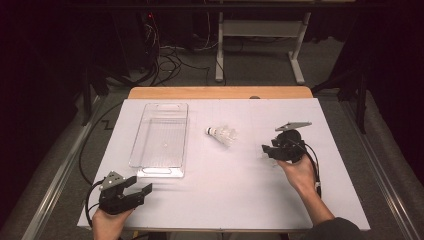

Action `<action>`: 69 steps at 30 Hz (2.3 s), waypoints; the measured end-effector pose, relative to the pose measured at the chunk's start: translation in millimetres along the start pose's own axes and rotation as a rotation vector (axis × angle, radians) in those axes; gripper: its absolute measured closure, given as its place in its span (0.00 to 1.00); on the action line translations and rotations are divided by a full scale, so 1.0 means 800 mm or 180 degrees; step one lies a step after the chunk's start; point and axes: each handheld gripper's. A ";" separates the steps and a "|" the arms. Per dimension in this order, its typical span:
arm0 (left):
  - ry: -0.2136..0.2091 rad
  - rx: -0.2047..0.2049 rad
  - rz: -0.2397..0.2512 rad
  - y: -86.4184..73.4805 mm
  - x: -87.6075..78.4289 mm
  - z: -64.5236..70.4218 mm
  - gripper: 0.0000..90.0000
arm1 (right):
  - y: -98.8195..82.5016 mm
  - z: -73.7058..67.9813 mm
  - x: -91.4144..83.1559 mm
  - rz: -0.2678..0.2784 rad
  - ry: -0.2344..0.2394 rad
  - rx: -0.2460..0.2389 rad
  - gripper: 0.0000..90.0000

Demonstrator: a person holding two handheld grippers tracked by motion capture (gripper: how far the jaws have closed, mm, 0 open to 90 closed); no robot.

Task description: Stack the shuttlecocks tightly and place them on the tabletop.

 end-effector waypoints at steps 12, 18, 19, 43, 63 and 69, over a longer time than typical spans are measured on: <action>0.0005 -0.0011 0.0012 0.000 0.000 0.000 0.35 | -0.010 0.009 -0.001 -0.0066 -0.0066 0.0026 0.62; -0.0001 -0.0019 0.0015 0.000 0.000 0.000 0.35 | -0.012 0.011 -0.001 -0.0087 -0.0092 0.0027 0.63; -0.0002 -0.0020 0.0016 0.000 0.000 0.000 0.35 | -0.013 0.011 -0.001 -0.0090 -0.0100 0.0023 0.64; -0.0009 -0.0020 0.0012 0.000 0.000 -0.001 0.35 | -0.017 0.009 0.002 -0.0154 -0.0180 -0.0076 0.86; -0.0006 -0.0022 0.0012 0.000 0.000 -0.001 0.35 | -0.021 0.010 -0.005 -0.0113 -0.0195 -0.0093 1.00; -0.0006 -0.0022 0.0015 0.000 0.000 -0.001 0.35 | -0.021 0.008 -0.008 -0.0092 -0.0185 -0.0106 1.00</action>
Point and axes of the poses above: each handheld gripper's, and its own axes: x roughly forward along the jaws, y roughly out of its top, z roughly to its right, and after that the axes turned 2 degrees about -y, right-handed
